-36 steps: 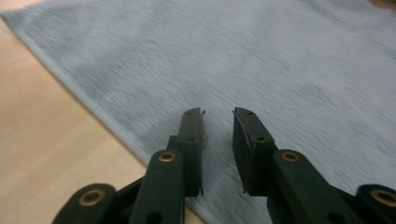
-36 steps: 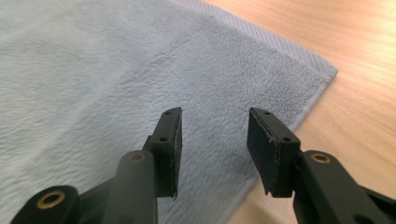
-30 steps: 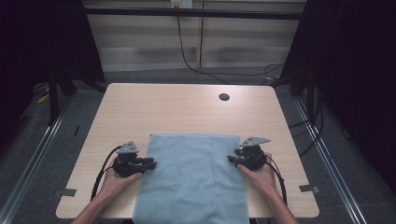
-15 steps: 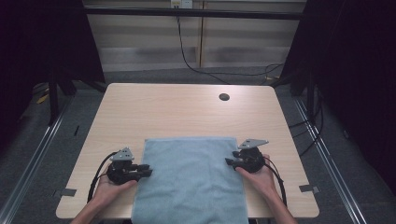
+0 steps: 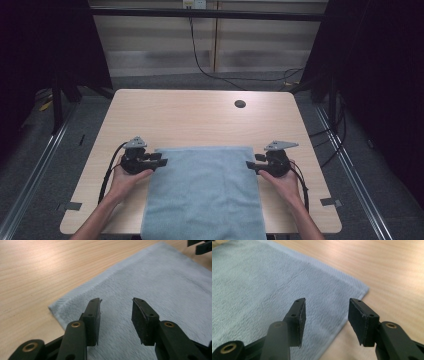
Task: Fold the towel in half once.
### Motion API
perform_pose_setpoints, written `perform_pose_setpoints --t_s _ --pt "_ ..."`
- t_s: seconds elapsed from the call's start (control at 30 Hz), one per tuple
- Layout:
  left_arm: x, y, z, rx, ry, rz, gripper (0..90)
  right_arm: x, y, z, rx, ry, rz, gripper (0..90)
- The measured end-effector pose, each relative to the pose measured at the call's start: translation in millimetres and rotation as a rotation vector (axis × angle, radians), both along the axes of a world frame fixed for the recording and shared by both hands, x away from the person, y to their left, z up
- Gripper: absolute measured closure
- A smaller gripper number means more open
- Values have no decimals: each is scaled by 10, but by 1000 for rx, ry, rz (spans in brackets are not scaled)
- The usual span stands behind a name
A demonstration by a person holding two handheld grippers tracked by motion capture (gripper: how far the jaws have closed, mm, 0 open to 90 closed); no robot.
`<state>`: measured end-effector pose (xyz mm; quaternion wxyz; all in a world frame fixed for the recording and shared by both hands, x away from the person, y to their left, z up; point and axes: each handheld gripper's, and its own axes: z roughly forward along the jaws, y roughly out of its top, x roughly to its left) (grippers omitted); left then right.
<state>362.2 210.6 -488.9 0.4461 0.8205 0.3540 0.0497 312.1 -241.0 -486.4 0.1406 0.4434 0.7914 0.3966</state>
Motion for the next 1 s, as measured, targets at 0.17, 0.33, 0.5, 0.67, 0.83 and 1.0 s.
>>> perform_pose_setpoints --t_s 0.17,0.33,0.5,0.67,0.83,1.0 --pt "40 -44 -76 33 -7 -3 577 163 -3 20 3 -10 -8 460" --pt "24 -91 -165 72 -4 -23 574 361 -12 -45 -22 6 -26 430" --pt "-4 -96 -173 76 -13 -28 572 508 13 -117 -35 12 -36 398" --pt "-2 -78 -160 75 -5 -30 565 542 79 -228 -72 9 -42 366" --pt "85 7 -92 56 -21 19 504 509 128 -223 -89 -5 -26 532" --pt "187 109 -88 48 -30 73 468 492 174 -215 -78 -6 6 751"
